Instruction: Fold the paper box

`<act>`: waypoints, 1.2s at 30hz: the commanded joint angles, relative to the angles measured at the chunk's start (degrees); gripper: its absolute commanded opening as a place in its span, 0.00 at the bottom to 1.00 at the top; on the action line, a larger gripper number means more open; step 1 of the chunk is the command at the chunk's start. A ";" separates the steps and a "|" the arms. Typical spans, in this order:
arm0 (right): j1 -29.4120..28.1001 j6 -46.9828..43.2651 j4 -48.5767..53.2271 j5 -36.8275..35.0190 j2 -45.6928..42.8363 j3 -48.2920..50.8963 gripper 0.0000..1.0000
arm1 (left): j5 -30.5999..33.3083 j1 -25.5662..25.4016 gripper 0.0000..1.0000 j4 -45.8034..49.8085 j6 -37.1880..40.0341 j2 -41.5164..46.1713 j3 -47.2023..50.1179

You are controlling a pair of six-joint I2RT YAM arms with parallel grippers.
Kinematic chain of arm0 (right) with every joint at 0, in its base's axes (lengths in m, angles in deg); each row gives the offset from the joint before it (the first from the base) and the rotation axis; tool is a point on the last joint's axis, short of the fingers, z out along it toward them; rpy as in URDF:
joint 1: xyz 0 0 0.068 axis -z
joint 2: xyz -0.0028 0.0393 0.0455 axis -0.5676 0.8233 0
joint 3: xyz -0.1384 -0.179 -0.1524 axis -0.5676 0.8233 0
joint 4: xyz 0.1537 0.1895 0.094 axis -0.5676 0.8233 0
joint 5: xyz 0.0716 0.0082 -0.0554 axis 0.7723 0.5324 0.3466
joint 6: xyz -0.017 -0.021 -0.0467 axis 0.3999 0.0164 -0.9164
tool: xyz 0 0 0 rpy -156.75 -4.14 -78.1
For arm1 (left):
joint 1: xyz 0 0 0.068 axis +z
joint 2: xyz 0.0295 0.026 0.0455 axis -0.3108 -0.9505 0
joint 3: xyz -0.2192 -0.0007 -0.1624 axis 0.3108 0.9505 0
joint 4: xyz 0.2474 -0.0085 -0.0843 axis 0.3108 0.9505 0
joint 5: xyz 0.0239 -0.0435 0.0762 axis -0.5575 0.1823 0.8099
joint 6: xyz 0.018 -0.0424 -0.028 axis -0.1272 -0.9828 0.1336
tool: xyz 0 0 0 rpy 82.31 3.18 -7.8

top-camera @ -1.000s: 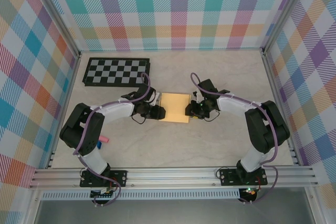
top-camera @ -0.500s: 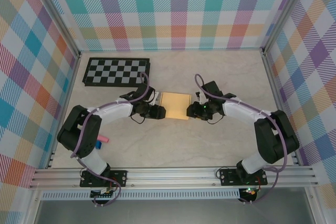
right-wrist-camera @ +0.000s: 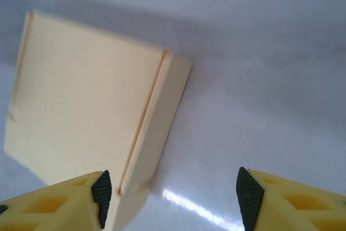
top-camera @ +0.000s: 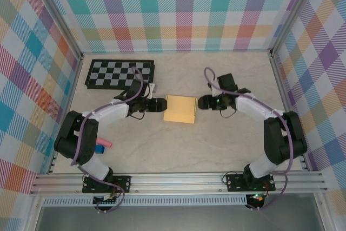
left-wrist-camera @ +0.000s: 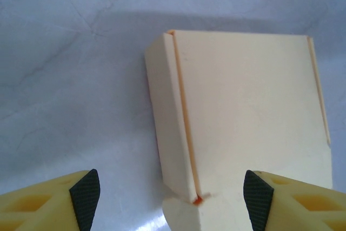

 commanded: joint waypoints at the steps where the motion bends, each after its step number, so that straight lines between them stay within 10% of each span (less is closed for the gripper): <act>1: 0.62 7.59 -4.33 12.93 5.31 -2.22 0.67 | -4.00 0.30 0.73 -6.04 -2.82 -3.75 -1.66; 13: 0.93 15.28 -9.35 25.98 19.74 -7.00 0.66 | -8.82 0.31 0.74 -14.68 -8.04 -7.93 0.50; 36: 0.51 35.84 -26.09 37.92 11.98 2.82 0.67 | -15.88 0.04 0.69 -14.47 -20.78 5.90 5.99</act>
